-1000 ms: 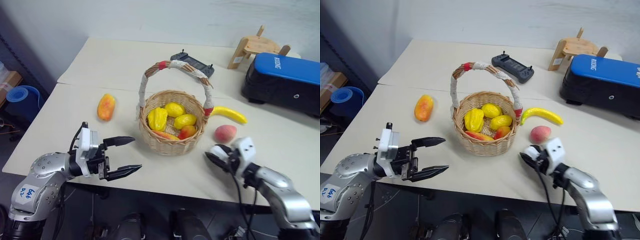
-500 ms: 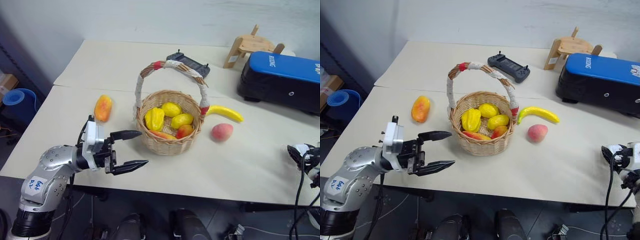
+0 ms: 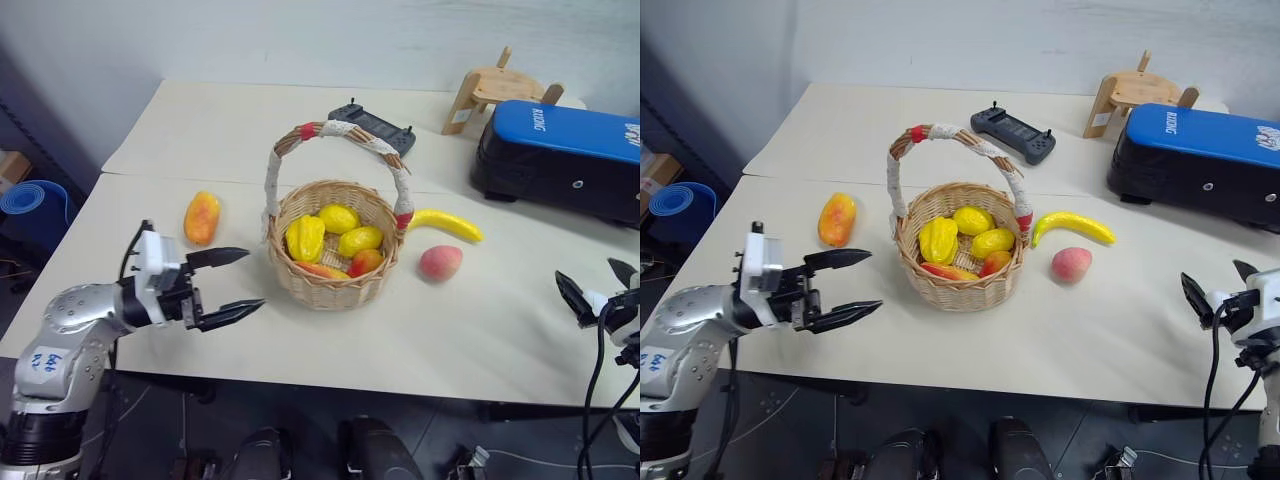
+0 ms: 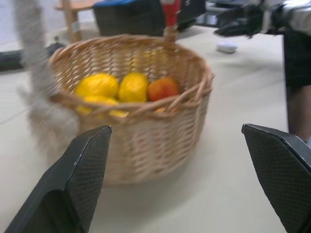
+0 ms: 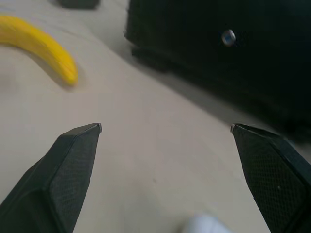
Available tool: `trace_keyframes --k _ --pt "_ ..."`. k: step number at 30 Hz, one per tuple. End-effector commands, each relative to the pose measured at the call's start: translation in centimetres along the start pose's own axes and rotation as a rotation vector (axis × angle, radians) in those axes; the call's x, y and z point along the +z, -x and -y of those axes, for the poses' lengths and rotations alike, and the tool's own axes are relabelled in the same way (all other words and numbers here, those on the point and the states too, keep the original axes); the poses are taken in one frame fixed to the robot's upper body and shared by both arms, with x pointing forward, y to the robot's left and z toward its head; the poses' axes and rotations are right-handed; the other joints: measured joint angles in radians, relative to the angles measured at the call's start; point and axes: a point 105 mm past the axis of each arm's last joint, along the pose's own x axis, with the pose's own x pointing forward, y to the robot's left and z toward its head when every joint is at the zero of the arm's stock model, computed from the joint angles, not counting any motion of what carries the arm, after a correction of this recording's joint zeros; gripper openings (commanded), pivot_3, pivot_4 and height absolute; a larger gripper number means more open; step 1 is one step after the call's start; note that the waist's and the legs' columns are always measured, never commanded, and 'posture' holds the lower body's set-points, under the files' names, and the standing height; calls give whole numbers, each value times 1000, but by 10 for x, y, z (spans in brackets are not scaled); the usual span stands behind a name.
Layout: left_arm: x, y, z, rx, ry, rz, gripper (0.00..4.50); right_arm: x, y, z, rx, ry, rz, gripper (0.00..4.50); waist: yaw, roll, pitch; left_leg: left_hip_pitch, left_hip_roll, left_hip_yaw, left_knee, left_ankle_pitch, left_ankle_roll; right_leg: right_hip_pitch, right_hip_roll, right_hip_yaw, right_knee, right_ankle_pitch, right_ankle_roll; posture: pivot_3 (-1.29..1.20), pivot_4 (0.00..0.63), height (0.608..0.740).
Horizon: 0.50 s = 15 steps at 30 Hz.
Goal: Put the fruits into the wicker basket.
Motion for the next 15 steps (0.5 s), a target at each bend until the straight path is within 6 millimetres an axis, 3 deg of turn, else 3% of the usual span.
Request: trace_keyframes --k 1,6,9,12,15 --pt "-8 44 -26 198 -45 -50 4500 47 -3 -60 313 29 173 4460 0 0 0 0 1 0 0 0 0 0 0 0 0 0 0 0 150 740" --pt "-20 117 -53 518 -35 -108 4500 68 -1 -115 516 9 264 4460 5 -4 0 -1 0 -2 0 -4 3 0 -2 -1 -1 0 0 0 150 740" --pt "-48 163 -55 680 71 -230 4500 83 -5 -142 581 -18 362 4460 3 -6 -1 -1 -1 -2 0 -5 5 0 -4 -2 -1 0 0 0 150 740" --pt "-60 196 -61 854 149 -273 4500 98 -6 -162 635 -55 431 4460 4 -6 -1 -1 -1 -2 0 -6 5 -1 -4 -3 -1 0 0 0 150 740" --pt "-57 203 -60 928 237 -245 4500 113 -7 -175 674 -75 477 4460 8 -8 -1 -2 -1 -3 0 -6 6 -1 -5 -4 0 0 -1 0 150 740"
